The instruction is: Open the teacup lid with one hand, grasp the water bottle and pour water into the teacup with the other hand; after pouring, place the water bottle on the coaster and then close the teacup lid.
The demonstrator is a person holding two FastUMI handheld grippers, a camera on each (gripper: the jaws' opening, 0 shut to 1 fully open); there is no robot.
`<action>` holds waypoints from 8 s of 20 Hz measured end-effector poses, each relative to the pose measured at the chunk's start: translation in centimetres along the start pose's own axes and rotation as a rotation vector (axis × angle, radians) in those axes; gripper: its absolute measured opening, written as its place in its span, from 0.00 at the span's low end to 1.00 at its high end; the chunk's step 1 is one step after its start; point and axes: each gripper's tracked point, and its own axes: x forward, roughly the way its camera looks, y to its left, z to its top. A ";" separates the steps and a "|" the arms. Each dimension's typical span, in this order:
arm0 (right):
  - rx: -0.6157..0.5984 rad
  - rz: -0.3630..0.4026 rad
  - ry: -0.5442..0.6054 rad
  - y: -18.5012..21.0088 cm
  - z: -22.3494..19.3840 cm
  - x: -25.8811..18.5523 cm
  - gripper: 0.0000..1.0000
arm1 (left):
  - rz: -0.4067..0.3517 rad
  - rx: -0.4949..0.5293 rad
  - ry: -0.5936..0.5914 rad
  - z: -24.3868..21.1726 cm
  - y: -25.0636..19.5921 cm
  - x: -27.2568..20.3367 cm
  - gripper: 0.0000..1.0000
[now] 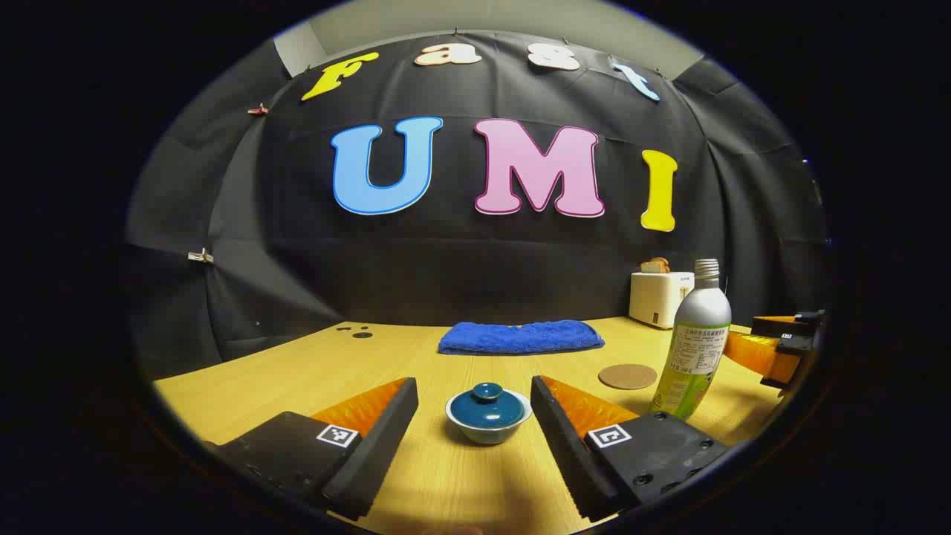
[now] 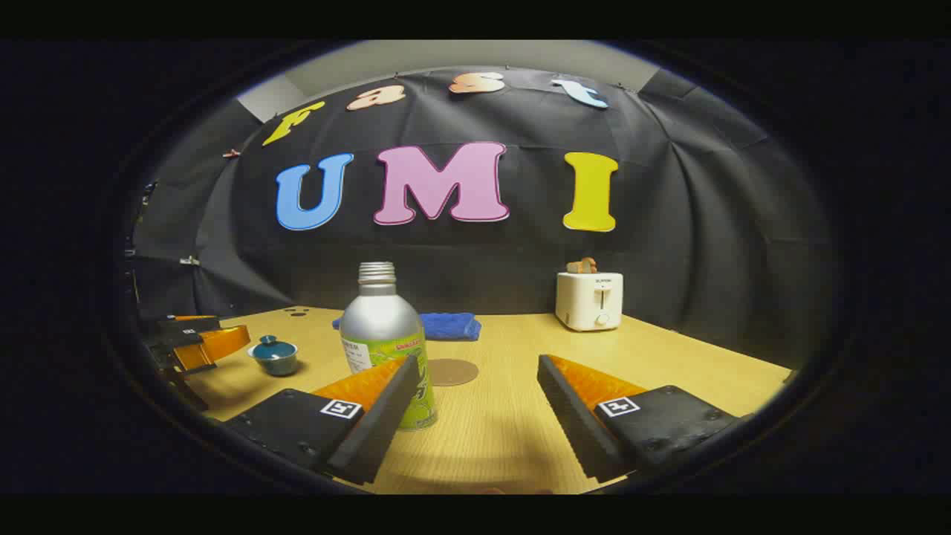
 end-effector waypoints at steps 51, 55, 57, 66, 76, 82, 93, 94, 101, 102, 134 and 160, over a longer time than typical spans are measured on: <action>0.044 0.164 0.008 1.9 1.7 -3.1 1.00 | -0.112 0.077 0.176 -2.6 -2.2 8.4 0.64; 0.041 0.197 0.024 3.1 1.1 -3.2 1.00 | -0.100 0.070 0.205 -3.2 -2.0 8.6 0.49; 0.043 0.213 0.029 3.5 0.9 -3.2 1.00 | -0.087 0.076 0.209 -3.2 -1.7 8.8 0.42; 0.027 0.252 0.028 4.9 1.2 -3.1 1.00 | -0.086 0.044 0.139 -1.5 -1.7 7.9 0.29; 0.003 0.225 0.062 6.2 -0.4 -0.8 1.00 | -0.026 0.024 0.013 3.7 2.3 2.9 0.29; -0.008 0.239 0.064 8.1 -0.6 2.2 1.00 | -0.016 0.026 0.022 3.0 3.9 1.8 0.31; -0.066 0.149 0.087 7.6 -1.0 6.8 0.99 | 0.000 -0.004 0.049 1.4 6.3 1.6 0.29; -0.065 0.150 0.090 7.8 -1.1 6.8 0.98 | -0.002 -0.005 0.048 1.4 6.3 1.6 0.29; -0.088 0.152 0.106 8.2 -1.3 7.1 0.84 | 0.003 -0.015 0.055 0.7 7.1 1.3 0.29; -0.111 0.162 0.103 8.3 -1.3 7.0 0.82 | 0.007 -0.012 0.054 0.8 7.3 1.3 0.29; -1.249 0.324 -0.059 17.3 -0.5 12.9 0.79 | 0.066 -0.013 -0.014 2.2 13.4 -1.5 0.29; -1.711 0.463 -0.197 20.4 -3.7 14.9 0.79 | 0.095 -0.064 0.018 0.6 15.8 -1.8 0.32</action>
